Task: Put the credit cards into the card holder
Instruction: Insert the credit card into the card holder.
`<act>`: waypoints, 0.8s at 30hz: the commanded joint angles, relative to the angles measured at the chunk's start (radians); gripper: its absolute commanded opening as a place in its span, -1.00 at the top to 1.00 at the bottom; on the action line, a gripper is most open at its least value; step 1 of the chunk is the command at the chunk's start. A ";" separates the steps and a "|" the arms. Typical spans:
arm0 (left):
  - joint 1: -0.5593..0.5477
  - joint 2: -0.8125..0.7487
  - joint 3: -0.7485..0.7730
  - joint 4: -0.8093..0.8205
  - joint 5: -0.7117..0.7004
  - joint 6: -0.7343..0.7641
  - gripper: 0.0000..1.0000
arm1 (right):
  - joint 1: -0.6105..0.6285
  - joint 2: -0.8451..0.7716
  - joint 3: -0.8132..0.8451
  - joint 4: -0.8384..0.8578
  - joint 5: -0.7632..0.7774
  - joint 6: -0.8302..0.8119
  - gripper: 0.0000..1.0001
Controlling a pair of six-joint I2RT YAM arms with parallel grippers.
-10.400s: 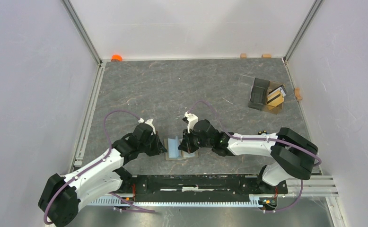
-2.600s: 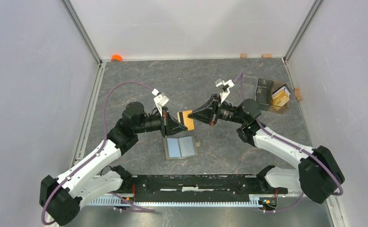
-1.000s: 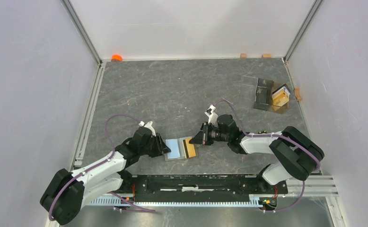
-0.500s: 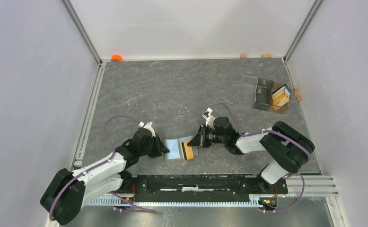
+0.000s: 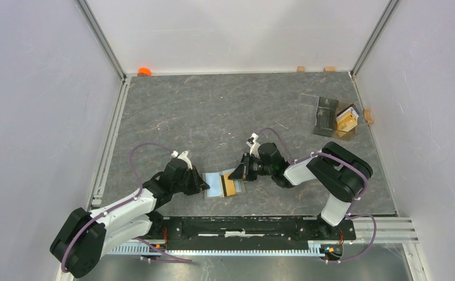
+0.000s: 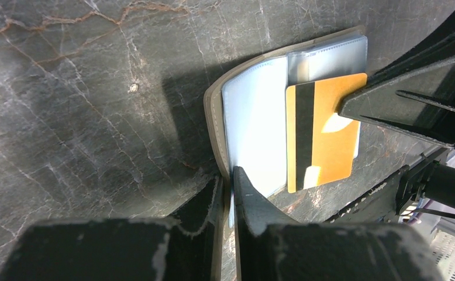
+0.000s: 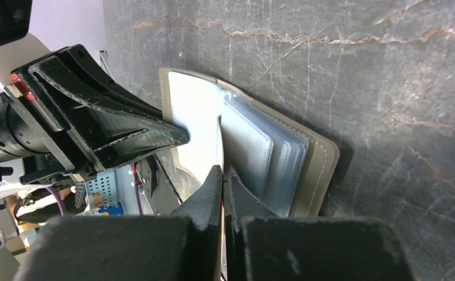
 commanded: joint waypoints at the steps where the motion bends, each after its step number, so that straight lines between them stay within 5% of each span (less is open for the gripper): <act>1: 0.008 0.011 -0.009 0.003 -0.024 0.010 0.72 | 0.005 0.036 0.038 0.013 0.018 -0.017 1.00; 24: 0.025 0.015 0.003 -0.003 -0.010 0.027 0.75 | 0.010 0.082 0.126 -0.163 0.126 -0.146 1.00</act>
